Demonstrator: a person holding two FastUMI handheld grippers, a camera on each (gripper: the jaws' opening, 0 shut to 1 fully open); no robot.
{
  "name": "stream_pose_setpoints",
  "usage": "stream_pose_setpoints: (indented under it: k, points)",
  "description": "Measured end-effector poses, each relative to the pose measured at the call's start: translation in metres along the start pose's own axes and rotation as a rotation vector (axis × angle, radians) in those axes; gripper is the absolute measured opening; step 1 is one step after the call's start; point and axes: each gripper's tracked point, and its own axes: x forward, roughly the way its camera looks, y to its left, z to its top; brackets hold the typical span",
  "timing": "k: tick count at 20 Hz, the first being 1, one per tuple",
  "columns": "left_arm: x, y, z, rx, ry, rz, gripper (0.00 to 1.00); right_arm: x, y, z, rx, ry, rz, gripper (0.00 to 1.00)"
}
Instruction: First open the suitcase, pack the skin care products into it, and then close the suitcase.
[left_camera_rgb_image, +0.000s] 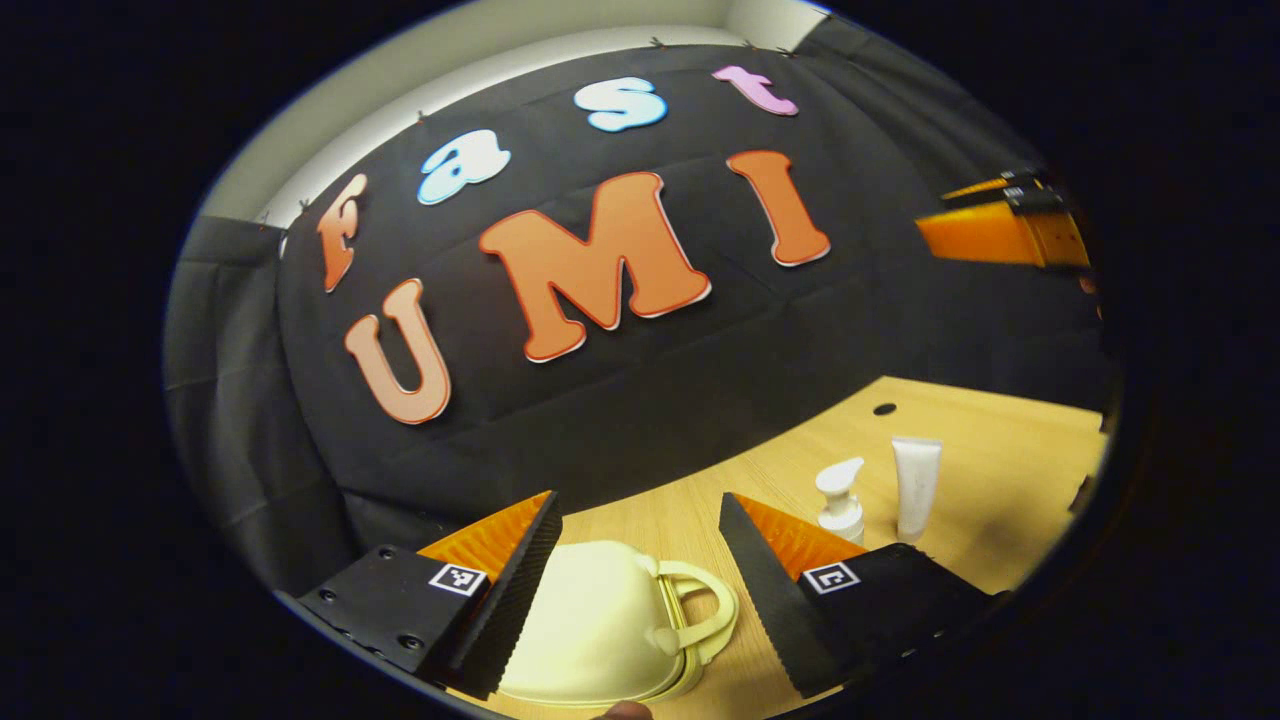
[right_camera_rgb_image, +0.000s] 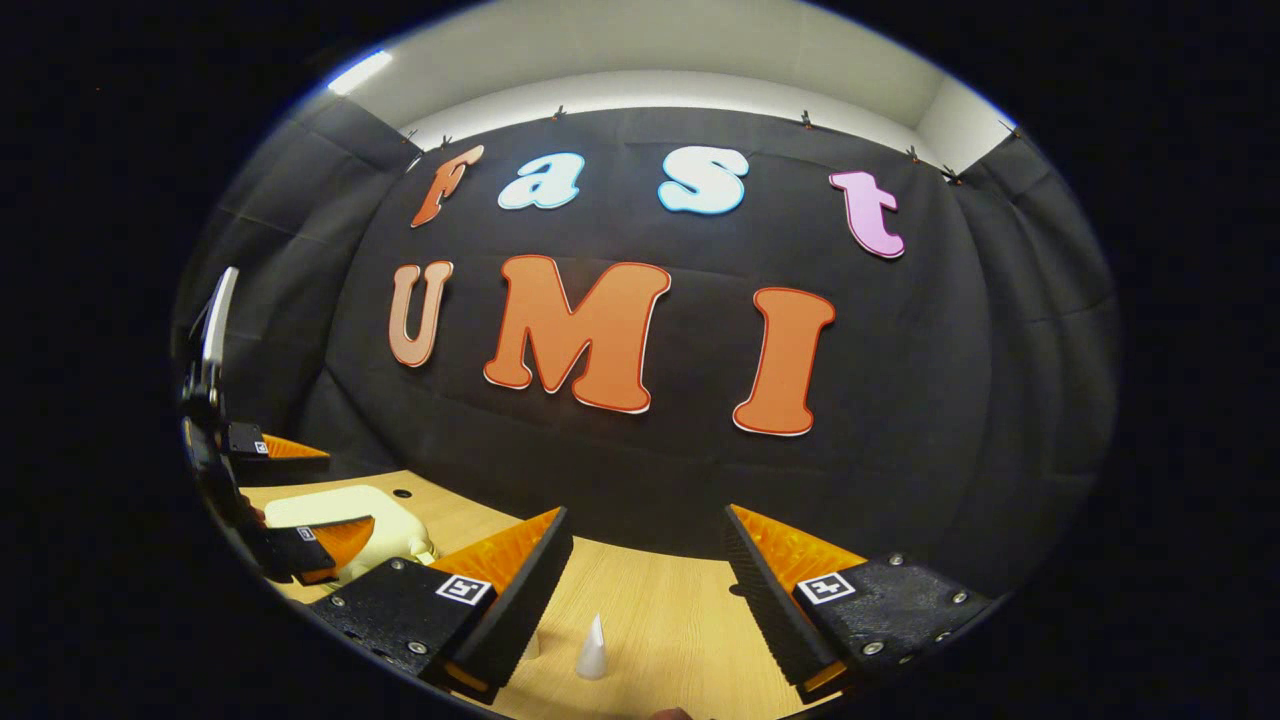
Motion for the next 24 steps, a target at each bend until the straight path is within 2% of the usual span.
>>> stream_pose_setpoints:
  k: [7,14,17,18,21,22,24]
  points:
    - [0.021,-0.035,-0.072,0.217,0.100,-0.116,0.99,0.004,-0.013,-0.014,-0.021,0.052,-0.067,0.95]
    - [0.038,-0.052,-0.130,0.410,0.175,-0.192,0.98,0.003,-0.022,-0.019,-0.030,0.074,-0.101,0.95]
    - [0.045,-0.055,-0.160,0.486,0.274,-0.236,0.97,0.002,-0.026,-0.017,-0.028,0.069,-0.121,0.95]
    - [0.048,-0.055,-0.163,0.498,0.279,-0.236,0.92,0.001,-0.027,-0.018,-0.031,0.070,-0.125,0.95]
    - [0.047,-0.051,-0.163,0.590,0.263,-0.232,0.91,0.000,-0.029,-0.019,-0.036,0.076,-0.139,0.95]
    - [0.048,-0.049,-0.164,0.624,0.264,-0.228,0.84,0.000,-0.028,-0.018,-0.033,0.075,-0.142,0.95]
    - [0.053,-0.049,-0.171,0.671,0.272,-0.234,0.80,0.000,-0.025,-0.016,-0.029,0.074,-0.147,0.95]
